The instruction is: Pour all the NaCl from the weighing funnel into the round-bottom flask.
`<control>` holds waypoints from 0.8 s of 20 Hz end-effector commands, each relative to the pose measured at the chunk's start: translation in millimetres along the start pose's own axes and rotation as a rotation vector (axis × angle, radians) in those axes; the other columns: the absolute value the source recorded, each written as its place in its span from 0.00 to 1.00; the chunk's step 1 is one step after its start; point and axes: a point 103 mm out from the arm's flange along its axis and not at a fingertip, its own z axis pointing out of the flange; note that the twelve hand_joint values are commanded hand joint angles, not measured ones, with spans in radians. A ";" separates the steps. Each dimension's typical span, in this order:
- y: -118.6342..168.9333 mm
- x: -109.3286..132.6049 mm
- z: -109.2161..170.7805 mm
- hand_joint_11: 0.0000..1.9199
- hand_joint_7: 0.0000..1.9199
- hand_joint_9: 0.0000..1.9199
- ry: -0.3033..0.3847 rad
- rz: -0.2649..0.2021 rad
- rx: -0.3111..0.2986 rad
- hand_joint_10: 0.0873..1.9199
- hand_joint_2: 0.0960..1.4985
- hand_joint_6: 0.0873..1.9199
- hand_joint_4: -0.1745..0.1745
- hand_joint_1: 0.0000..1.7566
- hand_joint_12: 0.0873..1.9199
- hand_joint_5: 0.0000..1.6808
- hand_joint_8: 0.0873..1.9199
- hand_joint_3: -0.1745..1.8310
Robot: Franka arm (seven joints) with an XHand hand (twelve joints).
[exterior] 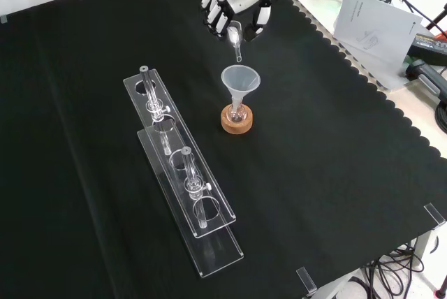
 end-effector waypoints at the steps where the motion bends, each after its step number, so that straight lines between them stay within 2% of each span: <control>1: 1.1 4.8 -2.2 0.41 0.42 0.58 -0.039 0.005 0.006 0.10 0.41 0.24 1.00 0.65 0.52 0.79 0.29 0.38; 4: 0.9 8.6 -4.9 0.41 0.42 0.58 -0.076 0.006 0.010 0.10 0.41 0.25 1.00 0.65 0.52 0.79 0.29 0.38; 16: 0.4 18.6 -15.7 0.41 0.42 0.58 -0.140 0.025 0.018 0.10 0.41 0.25 1.00 0.65 0.52 0.79 0.29 0.38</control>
